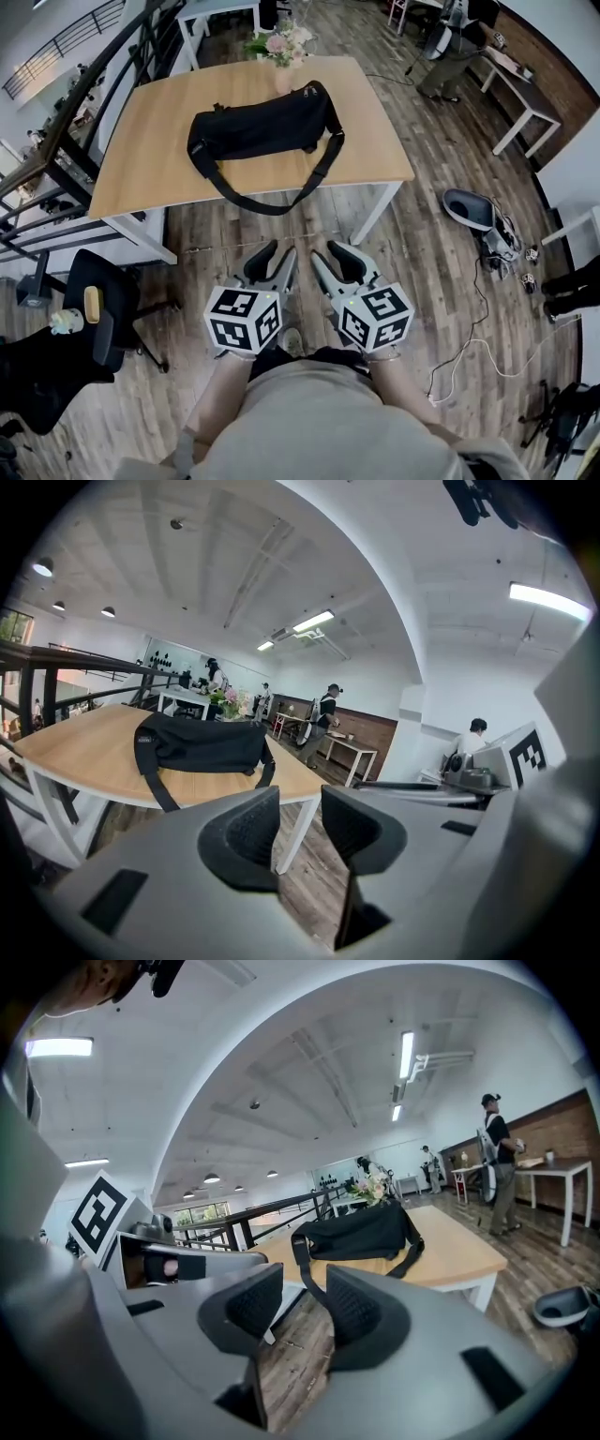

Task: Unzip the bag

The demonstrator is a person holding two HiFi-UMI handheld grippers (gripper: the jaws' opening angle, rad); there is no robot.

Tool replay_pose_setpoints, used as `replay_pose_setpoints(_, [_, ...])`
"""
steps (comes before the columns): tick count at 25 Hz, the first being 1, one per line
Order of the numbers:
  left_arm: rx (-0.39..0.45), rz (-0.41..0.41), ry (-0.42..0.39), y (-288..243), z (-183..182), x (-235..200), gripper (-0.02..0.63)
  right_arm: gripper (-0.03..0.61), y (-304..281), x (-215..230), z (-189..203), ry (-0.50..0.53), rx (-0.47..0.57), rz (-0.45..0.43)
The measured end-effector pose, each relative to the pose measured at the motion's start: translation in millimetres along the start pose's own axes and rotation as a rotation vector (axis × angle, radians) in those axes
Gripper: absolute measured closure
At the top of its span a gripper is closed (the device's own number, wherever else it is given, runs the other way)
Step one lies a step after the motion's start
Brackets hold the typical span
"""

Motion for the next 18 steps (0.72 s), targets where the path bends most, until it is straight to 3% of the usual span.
replay_pose_setpoints(6, [-0.012, 0.019, 0.035, -5, -2, -27, 0.48, 0.44, -26, -17, -5, 0.018, -0.024, -0.009])
replay_pose_setpoints(18, [0.001, -0.017, 0.069, -17, -11, -72, 0.48, 0.443, -70, 9, -16, -0.005, -0.034, 0.031])
Point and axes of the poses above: the fingertips, and each gripper's own axes: y backward along the fingers, x to its right, z out of its underside, the point moved 4 cm from there along y, backward along the fingers, and after that the axes turned 14 degrees about z, right-handed, at the moved point
